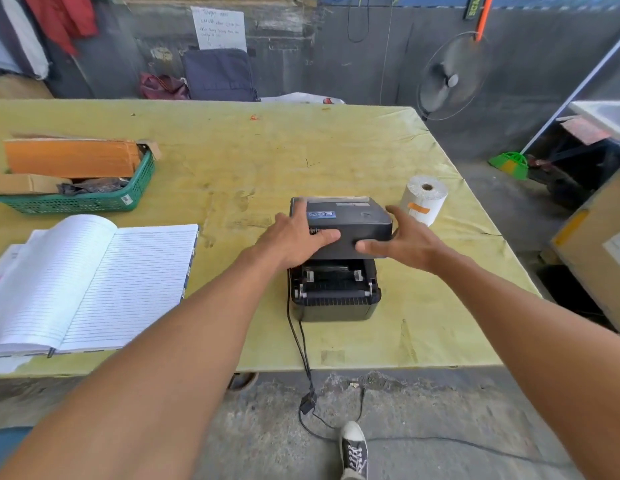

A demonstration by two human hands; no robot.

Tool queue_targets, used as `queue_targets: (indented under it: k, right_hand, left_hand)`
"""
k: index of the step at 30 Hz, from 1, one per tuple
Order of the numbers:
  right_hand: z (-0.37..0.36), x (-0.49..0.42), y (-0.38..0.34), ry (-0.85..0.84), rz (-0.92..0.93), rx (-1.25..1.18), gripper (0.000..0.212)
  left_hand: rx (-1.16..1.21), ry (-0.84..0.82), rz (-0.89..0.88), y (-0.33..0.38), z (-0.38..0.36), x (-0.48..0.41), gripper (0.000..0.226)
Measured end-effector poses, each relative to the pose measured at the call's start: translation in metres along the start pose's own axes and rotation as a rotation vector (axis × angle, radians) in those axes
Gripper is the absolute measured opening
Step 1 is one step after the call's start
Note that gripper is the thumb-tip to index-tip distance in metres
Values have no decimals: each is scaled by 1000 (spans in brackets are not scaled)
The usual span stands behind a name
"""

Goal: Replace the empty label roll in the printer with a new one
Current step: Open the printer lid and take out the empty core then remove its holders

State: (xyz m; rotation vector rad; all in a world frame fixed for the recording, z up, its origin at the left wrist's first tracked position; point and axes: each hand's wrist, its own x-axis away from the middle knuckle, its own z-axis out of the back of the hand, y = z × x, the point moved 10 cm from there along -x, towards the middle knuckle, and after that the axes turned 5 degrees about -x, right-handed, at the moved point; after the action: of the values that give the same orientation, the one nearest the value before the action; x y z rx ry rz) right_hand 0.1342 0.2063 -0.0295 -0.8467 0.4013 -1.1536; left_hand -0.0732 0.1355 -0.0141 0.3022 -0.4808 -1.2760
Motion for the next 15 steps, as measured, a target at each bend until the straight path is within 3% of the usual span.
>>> queue_targets:
  k: [3,6,9,15]
  right_hand:
    - [23,-25,-20,79,-22,-12,91]
    - [37,-58,-44,128,-9,31,78]
    - [46,-94,-60,155,-13,27,83]
    - [48,-144,-71,133,-62,29,74]
  left_hand:
    - [154,175,68,4,38,-25,99]
    - [226,304,157,-3,59,-50,82]
    - [268,328,183,-8,66,-75,65]
    - [344,357,213,-1,71,-119,61]
